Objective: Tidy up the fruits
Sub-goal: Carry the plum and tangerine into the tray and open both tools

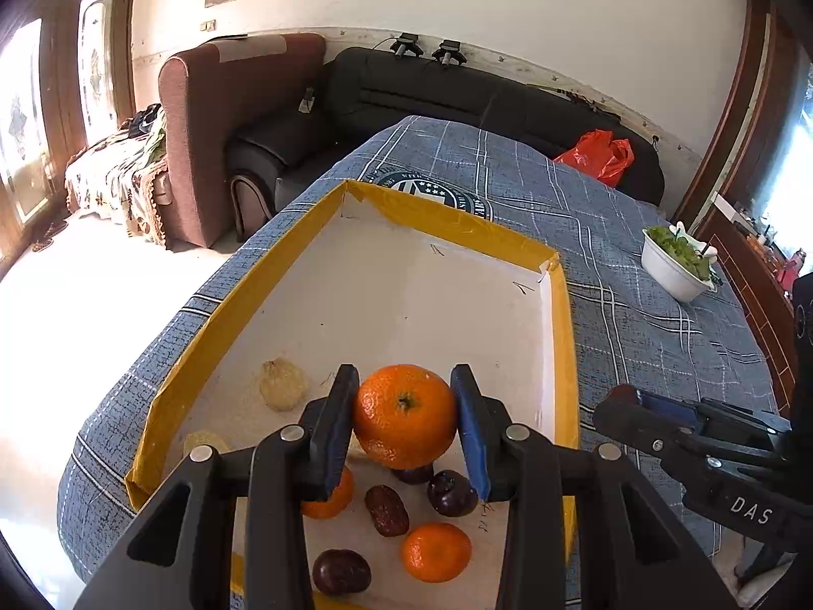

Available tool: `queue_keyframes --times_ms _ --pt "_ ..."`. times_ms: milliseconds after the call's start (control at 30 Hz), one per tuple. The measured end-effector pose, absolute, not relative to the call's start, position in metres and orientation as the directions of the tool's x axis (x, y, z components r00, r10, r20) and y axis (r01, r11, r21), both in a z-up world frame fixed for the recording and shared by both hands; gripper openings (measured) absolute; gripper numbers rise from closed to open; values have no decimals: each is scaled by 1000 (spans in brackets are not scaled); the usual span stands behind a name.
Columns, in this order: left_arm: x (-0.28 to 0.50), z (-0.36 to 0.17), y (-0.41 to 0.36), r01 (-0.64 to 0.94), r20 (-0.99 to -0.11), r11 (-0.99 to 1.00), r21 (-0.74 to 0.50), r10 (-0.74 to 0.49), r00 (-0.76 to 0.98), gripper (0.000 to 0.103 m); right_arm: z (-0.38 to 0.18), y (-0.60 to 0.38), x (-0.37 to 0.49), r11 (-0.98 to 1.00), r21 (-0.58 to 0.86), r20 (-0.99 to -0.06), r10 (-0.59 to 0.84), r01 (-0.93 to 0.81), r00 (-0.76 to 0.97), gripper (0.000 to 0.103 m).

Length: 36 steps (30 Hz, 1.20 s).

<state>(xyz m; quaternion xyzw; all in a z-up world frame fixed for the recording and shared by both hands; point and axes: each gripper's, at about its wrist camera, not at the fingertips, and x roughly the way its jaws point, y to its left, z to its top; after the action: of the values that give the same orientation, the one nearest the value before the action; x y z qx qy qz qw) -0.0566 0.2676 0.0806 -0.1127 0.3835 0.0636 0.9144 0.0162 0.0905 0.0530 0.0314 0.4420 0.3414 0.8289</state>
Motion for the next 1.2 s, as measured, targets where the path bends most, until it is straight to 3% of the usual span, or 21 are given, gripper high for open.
queue_keyframes --times_ms 500,700,867,1200 --pt "-95 78 272 -226 -714 960 -166 41 699 37 51 83 -11 754 344 -720 594 -559 358 32" --pt "-110 55 315 -337 -763 922 -189 78 642 37 37 120 -25 670 377 -737 635 -640 230 32" --pt "-108 45 320 -336 -781 925 -177 76 621 37 18 158 -39 596 376 -767 630 -710 122 32" --pt "-56 44 310 -282 -795 943 -176 33 606 34 26 170 -6 682 222 -791 544 -697 280 31"
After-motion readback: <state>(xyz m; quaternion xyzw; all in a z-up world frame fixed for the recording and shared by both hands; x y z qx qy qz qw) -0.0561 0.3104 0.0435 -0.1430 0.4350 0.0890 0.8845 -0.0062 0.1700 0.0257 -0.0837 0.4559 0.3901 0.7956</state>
